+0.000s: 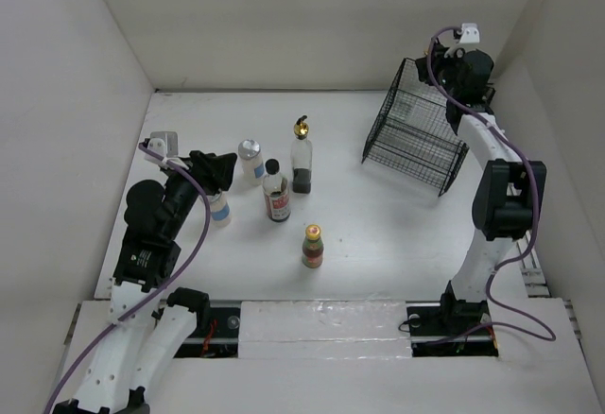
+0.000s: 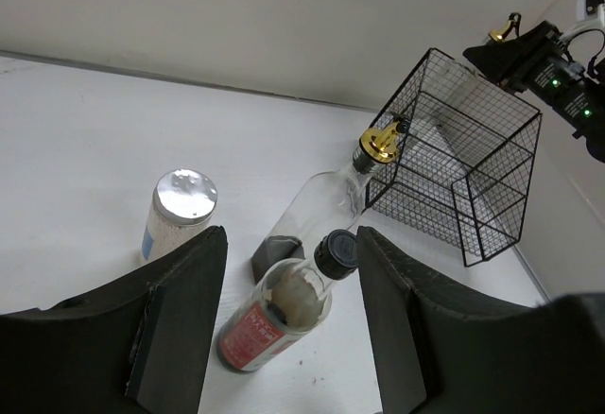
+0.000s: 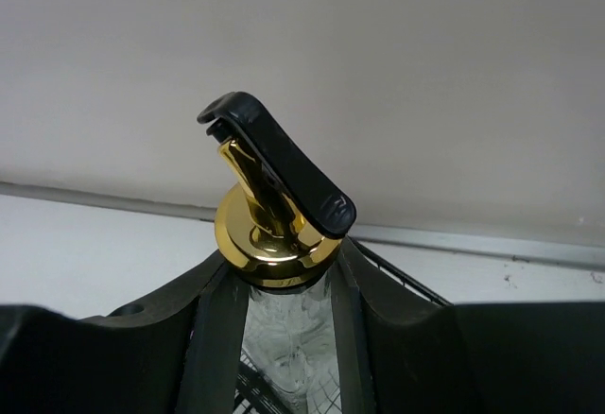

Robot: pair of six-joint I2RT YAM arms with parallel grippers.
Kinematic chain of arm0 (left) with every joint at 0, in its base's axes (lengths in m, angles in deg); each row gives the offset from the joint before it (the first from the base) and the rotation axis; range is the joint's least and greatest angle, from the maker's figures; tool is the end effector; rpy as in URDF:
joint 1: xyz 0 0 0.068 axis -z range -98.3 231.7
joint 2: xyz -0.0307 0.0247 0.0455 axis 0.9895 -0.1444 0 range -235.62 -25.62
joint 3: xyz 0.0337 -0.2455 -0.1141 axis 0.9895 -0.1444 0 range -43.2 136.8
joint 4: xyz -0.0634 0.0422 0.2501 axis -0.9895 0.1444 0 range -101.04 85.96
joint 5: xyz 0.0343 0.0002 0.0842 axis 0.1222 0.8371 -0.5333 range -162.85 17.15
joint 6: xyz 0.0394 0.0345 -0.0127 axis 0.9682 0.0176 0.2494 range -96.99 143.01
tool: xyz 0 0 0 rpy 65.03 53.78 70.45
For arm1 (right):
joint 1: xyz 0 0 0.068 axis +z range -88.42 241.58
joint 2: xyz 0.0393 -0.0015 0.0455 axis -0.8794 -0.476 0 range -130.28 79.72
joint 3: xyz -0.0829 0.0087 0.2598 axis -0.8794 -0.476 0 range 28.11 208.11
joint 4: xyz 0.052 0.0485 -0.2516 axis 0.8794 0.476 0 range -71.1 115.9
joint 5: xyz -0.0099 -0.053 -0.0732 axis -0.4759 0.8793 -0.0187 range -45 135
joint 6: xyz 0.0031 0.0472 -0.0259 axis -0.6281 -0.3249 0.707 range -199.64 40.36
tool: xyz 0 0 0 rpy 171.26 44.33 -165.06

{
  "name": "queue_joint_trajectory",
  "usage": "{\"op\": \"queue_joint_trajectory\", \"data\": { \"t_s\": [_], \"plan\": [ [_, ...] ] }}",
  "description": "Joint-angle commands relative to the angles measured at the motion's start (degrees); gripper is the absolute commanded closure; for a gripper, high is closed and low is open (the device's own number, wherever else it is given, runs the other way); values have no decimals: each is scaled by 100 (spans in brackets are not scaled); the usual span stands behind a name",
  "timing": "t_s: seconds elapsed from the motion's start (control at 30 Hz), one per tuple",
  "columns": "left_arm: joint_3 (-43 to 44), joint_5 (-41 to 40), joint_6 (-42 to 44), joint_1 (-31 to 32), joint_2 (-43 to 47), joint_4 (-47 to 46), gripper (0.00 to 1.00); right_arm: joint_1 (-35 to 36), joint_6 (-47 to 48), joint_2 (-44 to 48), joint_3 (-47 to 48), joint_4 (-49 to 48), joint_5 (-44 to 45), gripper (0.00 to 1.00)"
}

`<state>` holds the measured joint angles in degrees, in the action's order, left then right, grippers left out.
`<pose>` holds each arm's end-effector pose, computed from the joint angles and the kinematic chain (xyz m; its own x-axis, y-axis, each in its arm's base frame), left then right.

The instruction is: Organize the condiment bottles

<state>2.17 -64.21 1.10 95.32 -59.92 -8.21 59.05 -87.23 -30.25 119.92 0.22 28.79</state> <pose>0.1337 -0.0378 0.3839 -0.0117 -0.3767 -0.9263 0.4020 0.8464 -0.3493 0.4698 -0.0108 0.3433 -0.0222 0.1280 -0.9915 -0.2356 0.9632 0.1296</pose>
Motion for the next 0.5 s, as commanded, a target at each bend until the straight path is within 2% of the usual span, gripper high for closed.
{"op": "queue_joint_trajectory", "data": {
  "t_s": [0.0,0.27,0.47],
  "plan": [
    [-36,102,47,-36,38,-230,47,42,-155,327,-13,-1200,47,79],
    [-36,102,47,-36,91,-283,47,102,153,266,-207,-1104,47,77],
    [-36,155,47,-36,143,-283,47,235,680,152,486,-244,47,72]
  ]
}}
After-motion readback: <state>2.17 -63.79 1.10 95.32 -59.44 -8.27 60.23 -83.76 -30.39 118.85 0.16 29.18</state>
